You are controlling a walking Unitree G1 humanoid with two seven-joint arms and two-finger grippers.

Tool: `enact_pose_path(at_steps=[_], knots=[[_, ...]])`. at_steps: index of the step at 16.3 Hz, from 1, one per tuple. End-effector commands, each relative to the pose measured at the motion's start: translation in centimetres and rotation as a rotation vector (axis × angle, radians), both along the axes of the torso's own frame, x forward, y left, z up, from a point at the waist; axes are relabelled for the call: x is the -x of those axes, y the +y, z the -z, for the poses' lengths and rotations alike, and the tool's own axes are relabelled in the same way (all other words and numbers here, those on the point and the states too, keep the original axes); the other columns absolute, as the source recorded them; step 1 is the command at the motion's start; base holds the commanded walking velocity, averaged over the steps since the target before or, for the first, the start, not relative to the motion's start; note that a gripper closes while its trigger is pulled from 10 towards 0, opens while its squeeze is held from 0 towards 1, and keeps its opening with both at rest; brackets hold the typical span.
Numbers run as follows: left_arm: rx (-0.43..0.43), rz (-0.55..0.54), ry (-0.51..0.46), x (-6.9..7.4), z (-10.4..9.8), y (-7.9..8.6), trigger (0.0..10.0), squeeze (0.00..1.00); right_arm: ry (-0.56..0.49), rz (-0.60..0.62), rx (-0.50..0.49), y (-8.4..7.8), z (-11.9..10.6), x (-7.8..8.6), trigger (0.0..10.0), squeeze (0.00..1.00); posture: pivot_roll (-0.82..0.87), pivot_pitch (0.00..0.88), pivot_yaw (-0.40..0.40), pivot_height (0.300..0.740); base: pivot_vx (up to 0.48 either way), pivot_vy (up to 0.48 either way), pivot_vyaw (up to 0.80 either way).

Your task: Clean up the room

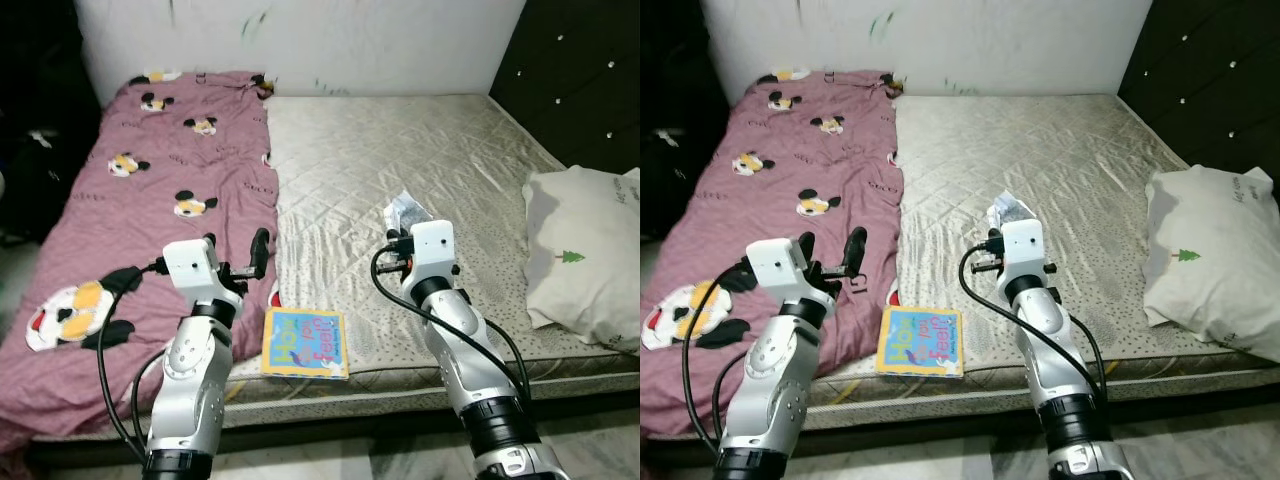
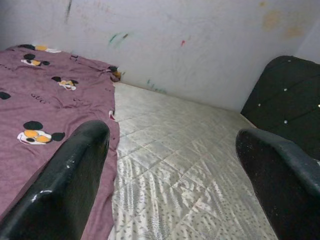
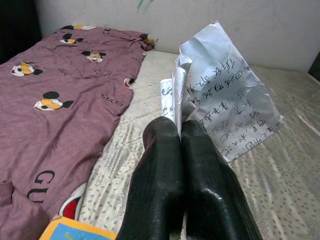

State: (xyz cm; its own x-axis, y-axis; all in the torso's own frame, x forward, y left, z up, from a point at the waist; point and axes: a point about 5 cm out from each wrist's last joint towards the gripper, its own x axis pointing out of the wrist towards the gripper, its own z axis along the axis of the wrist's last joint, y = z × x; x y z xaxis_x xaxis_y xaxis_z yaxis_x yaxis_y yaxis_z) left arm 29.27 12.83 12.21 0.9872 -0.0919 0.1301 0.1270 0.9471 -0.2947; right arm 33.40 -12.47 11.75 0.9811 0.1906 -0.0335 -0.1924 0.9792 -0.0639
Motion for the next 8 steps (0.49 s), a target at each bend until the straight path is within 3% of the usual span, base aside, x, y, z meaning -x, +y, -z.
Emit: enact_pose_path(at_steps=[1,8], knots=[[0.01,0.003,-0.008,0.09,-0.17,-0.44,10.0,0.0,-0.002,0.006,0.006,-0.2,-0.16,-0.24,10.0,0.0,-0.1,0.016,-0.034,0.74,0.277,0.0,0.0],[0.006,0.002,-0.003,-0.01,-0.16,-0.37,10.0,0.0,-0.009,0.011,0.008,-0.16,-0.14,-0.23,10.0,0.0,-0.1,0.017,-0.028,0.74,0.273,0.0,0.0]])
